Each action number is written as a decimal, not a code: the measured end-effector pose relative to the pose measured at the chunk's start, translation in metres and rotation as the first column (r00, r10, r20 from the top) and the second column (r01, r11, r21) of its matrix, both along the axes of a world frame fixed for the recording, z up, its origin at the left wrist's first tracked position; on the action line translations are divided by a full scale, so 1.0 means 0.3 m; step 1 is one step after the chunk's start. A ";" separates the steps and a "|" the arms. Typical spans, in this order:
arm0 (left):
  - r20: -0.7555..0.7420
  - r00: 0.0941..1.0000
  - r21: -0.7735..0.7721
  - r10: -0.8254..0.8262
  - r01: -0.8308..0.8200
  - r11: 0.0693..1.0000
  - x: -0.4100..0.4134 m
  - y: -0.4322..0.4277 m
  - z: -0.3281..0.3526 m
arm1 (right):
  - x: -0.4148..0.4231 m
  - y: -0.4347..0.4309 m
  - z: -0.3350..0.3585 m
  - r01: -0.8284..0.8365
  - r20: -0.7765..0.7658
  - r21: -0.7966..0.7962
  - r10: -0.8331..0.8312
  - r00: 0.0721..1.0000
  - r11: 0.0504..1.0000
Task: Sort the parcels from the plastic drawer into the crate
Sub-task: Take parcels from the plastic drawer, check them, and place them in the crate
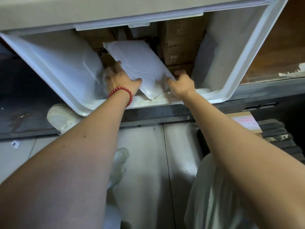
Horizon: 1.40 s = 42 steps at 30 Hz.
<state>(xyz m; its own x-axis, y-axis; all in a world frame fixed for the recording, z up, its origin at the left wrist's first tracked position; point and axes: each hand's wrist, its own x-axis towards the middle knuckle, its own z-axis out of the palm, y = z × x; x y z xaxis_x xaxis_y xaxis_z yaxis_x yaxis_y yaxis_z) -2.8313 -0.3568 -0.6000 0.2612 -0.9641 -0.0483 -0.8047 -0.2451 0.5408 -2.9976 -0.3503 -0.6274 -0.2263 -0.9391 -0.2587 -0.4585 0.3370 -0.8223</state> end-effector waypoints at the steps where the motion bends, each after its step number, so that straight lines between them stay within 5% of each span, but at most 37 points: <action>1: -0.077 0.996 0.024 0.043 -0.042 0.999 0.008 -0.004 0.001 | 0.011 -0.004 -0.001 -0.014 -0.030 0.002 0.014 0.999 1.000; 7: -0.355 0.935 0.169 0.014 0.050 0.984 -0.030 -0.003 -0.005 | 0.068 -0.006 -0.008 -0.092 -0.129 0.002 0.091 0.987 0.996; 13: -0.274 0.961 0.075 0.025 -0.005 0.997 -0.099 0.017 -0.001 | 0.049 0.030 0.009 -0.109 -0.206 -0.038 0.098 0.973 0.993; 20: -0.473 0.868 0.031 0.151 -0.155 0.987 -0.182 0.022 0.037 | -0.011 0.073 0.025 -0.077 -0.249 -0.063 0.059 0.967 0.995; 25: -0.369 0.930 -0.079 0.001 -0.033 0.996 -0.204 0.059 0.070 | -0.046 0.121 0.046 -0.049 -0.245 -0.091 0.026 0.969 0.995; 33: -0.486 0.873 -0.018 0.044 -0.061 0.998 -0.066 0.195 0.149 | -0.054 0.234 0.123 -0.102 -0.212 -0.109 0.077 0.974 0.989; 39: -0.758 0.646 0.131 0.093 0.011 0.991 0.079 0.345 0.182 | -0.029 0.316 0.165 -0.162 -0.194 -0.010 0.157 0.968 0.987; 42: -0.795 0.605 0.147 0.046 0.118 0.982 0.113 0.440 0.188 | 0.008 0.356 0.174 -0.162 -0.079 0.087 0.169 0.982 0.983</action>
<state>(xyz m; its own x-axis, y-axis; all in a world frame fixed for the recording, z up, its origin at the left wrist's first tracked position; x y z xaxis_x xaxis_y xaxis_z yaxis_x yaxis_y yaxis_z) -2.7973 -0.2247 -0.5434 0.0060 -0.9259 -0.3778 -0.0903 -0.3768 0.9219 -2.9951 -0.2433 -0.5751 -0.0939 -0.9425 -0.3209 -0.5807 0.3136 -0.7513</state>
